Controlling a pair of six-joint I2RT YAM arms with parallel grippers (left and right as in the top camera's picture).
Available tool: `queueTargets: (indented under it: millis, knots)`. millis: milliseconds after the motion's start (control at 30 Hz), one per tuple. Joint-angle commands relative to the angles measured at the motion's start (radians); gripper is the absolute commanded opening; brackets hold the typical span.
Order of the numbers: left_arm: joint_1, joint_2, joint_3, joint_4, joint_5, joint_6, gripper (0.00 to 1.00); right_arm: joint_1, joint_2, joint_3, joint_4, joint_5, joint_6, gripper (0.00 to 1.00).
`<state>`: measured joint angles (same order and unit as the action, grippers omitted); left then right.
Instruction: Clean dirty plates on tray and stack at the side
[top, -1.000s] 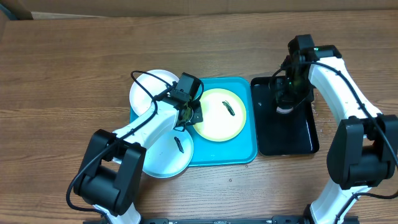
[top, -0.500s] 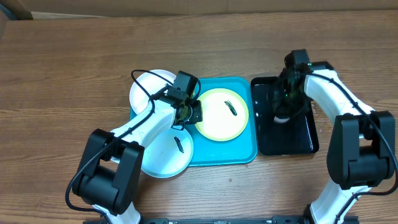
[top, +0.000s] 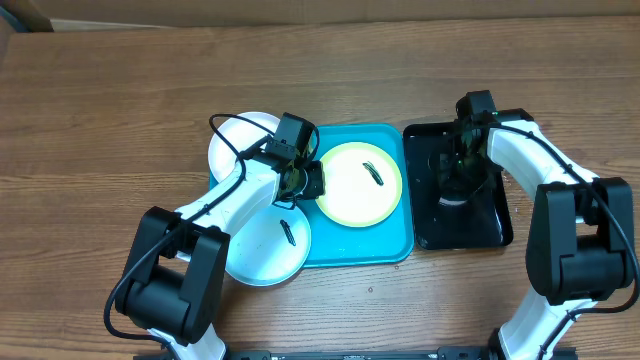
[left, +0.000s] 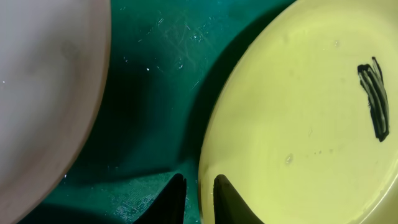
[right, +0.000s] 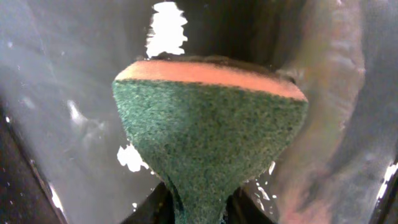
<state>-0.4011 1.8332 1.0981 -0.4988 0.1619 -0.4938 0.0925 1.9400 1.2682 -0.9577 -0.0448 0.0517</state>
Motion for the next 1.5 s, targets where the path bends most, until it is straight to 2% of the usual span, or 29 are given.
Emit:
queueTargets:
  millis: [0,333,433,633,800,933,1100,1367,1467]
  knots:
    - [0.005,0.011,-0.009,-0.001,0.016,0.019,0.19,0.004,-0.029,-0.004,0.019,0.000,0.003,0.32]
    - [0.005,0.011,-0.009,-0.002,0.016,0.019,0.23,0.004,-0.029,-0.004,0.049,0.000,0.003,0.38]
    - [0.004,0.011,-0.009,-0.002,0.015,0.019,0.24,0.004,-0.029,-0.004,0.050,0.000,0.003,0.45]
    - [0.004,0.011,-0.009,-0.002,0.015,0.019,0.24,0.003,-0.029,0.014,0.048,0.000,0.003,0.49]
    - [0.004,0.011,-0.009,-0.002,0.015,0.019,0.25,0.004,-0.029,0.024,0.052,0.038,0.003,0.59]
    - [0.003,0.011,-0.009,-0.002,0.015,0.019,0.25,0.004,-0.029,0.024,0.052,0.044,0.003,0.58]
    - [0.002,0.011,-0.009,-0.002,0.015,0.019,0.25,0.004,-0.029,0.025,0.065,0.044,0.004,0.50]
    - [0.002,0.011,-0.009,-0.002,0.015,0.019,0.25,0.004,-0.029,0.032,0.076,0.042,0.004,0.49]
    - [0.002,0.011,-0.009,-0.003,0.015,0.019,0.25,0.004,-0.029,0.051,0.055,0.021,0.004,0.52]
